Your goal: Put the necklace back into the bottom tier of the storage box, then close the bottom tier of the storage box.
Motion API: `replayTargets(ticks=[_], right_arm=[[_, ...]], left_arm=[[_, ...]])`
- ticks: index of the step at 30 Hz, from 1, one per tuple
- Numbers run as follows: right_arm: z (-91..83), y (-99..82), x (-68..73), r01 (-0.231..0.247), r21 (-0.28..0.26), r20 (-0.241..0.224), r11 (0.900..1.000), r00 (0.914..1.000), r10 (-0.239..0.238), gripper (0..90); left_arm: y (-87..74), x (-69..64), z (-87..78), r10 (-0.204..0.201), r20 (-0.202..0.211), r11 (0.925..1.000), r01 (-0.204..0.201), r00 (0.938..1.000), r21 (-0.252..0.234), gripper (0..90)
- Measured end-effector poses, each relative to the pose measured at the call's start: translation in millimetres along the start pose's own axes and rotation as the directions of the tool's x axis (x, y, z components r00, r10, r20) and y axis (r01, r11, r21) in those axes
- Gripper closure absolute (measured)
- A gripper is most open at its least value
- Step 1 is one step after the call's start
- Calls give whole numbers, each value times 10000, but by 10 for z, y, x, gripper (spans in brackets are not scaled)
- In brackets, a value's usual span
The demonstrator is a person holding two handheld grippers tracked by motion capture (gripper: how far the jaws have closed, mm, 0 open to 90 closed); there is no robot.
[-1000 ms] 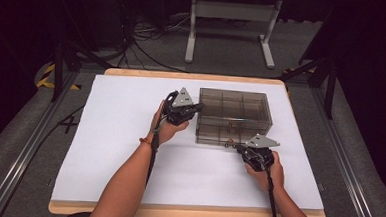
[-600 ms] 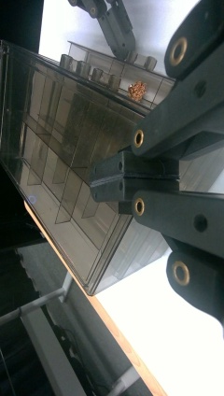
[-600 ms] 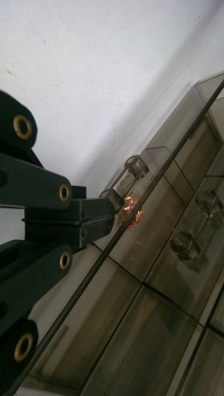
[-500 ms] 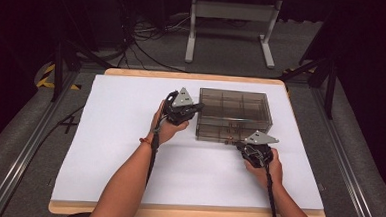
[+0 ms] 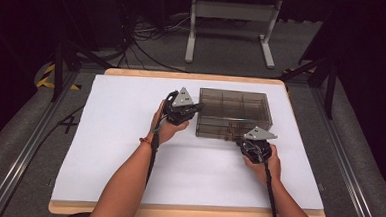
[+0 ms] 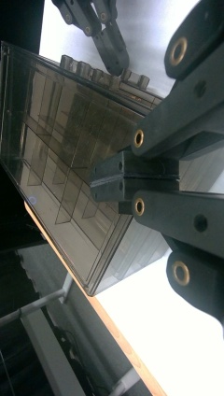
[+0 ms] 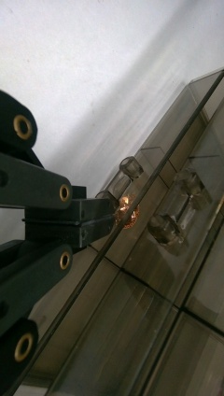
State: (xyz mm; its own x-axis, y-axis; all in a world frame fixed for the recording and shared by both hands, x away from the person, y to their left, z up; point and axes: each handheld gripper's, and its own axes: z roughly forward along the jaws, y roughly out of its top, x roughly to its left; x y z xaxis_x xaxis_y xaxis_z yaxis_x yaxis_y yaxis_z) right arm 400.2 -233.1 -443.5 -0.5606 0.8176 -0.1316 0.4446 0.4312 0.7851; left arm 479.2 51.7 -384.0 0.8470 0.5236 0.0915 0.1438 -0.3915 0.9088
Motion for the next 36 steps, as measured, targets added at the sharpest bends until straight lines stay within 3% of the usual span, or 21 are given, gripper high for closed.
replayTargets(ticks=[16, 25, 30, 36], right_arm=[[64, 54, -42, -125, 29, 168, 9999, 9998, 125, 900], [60, 65, -25, 15, 139, 277, 9999, 9996, -18, 900], [23, 79, 16, 229, 112, 149, 9997, 9996, -231, 900], [39, 69, 79, 437, 189, 27, 9989, 9990, -437, 900]], left_arm=[[0, 16, 0, -4, 99, 10000, 4, 10000, -4, 900], [3, 8, 0, -28, 94, 10000, 27, 10000, 22, 900], [35, -3, -1, 293, -49, 9993, -292, 9996, 251, 900], [24, -8, 2, 136, -52, 9998, -135, 9999, 158, 900]])
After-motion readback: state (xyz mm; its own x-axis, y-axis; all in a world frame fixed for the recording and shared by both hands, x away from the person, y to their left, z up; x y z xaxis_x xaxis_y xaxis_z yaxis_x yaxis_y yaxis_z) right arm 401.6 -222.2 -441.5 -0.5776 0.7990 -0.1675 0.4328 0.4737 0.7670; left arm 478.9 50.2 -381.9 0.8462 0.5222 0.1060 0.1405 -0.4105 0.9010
